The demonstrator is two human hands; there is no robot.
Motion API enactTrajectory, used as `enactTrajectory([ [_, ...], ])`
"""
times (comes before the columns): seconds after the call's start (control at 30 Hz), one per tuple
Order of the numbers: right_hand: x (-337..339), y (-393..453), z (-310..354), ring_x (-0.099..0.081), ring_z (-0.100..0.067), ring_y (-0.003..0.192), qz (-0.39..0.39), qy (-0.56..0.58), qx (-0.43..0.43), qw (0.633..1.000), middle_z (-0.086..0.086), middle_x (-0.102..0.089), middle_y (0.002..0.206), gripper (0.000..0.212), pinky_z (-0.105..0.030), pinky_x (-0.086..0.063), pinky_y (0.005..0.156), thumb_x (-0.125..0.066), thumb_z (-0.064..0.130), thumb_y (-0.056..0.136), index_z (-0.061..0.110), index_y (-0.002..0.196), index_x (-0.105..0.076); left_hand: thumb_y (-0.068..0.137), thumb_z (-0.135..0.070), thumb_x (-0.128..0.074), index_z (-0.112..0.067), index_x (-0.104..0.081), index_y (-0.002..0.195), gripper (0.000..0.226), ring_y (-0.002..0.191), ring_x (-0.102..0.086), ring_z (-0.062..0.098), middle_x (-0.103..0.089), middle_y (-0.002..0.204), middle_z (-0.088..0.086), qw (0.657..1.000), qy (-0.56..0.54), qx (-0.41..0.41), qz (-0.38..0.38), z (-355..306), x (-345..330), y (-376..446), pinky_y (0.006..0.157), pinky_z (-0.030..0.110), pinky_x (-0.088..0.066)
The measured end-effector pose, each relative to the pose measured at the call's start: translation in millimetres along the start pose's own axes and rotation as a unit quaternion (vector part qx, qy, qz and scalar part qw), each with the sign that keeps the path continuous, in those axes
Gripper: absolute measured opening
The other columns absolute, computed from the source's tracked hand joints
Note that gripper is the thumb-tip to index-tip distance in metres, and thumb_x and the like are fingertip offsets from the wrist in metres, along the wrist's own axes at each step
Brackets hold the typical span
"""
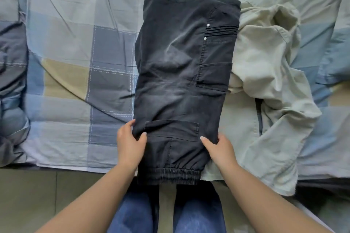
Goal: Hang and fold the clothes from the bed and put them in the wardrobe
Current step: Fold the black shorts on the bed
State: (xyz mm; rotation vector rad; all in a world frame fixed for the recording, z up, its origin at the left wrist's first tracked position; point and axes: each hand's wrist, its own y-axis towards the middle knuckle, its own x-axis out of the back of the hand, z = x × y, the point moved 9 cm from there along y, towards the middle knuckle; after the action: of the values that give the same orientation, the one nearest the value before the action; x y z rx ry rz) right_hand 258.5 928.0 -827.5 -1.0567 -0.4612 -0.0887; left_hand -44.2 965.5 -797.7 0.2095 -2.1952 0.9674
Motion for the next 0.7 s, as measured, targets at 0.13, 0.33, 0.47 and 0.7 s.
enactTrajectory([
  [0.13,-10,-12,-31,-0.059,-0.023,0.086,0.013,-0.023,-0.029,0.999,-0.010,-0.067,0.102,0.019,-0.031,-0.044,0.072,-0.065,0.028,0.087,0.012,0.096,-0.062,0.087,-0.013,-0.068,-0.008,-0.039,0.140,0.060,0.091,-0.059,0.015,-0.058,0.124,0.015,0.969,-0.127,0.162,0.139,50,-18,-12,0.082,0.024,-0.049],
  [0.33,-21,-22,-24,-0.060,-0.022,0.095,0.063,-0.004,-0.016,0.998,-0.001,-0.063,0.097,0.023,-0.036,-0.049,0.085,-0.060,0.031,0.091,0.015,0.106,-0.064,0.090,-0.018,-0.065,-0.018,-0.061,0.109,0.018,0.087,-0.064,0.015,-0.069,0.109,0.003,0.923,-0.180,0.195,0.279,73,-43,-39,0.066,0.023,-0.052],
  [0.47,-47,-35,-49,-0.060,-0.018,0.101,0.135,0.071,-0.082,0.985,0.001,-0.064,0.112,0.036,-0.033,-0.047,0.087,-0.065,0.025,0.088,0.014,0.122,-0.059,0.086,-0.022,-0.071,-0.019,-0.058,0.119,0.035,0.101,-0.067,0.023,-0.069,0.114,0.003,0.927,-0.174,0.190,0.274,78,-41,-44,0.088,0.044,-0.053],
  [0.7,-53,-64,-70,-0.064,-0.023,0.102,0.106,0.196,-0.103,0.969,-0.001,-0.067,0.110,0.008,-0.047,-0.052,0.093,-0.062,0.020,0.091,0.026,0.096,-0.060,0.088,-0.026,-0.068,-0.022,-0.059,0.118,0.031,0.101,-0.067,0.021,-0.070,0.111,0.001,0.936,-0.174,0.184,0.245,84,-23,-56,0.088,0.041,-0.055],
])
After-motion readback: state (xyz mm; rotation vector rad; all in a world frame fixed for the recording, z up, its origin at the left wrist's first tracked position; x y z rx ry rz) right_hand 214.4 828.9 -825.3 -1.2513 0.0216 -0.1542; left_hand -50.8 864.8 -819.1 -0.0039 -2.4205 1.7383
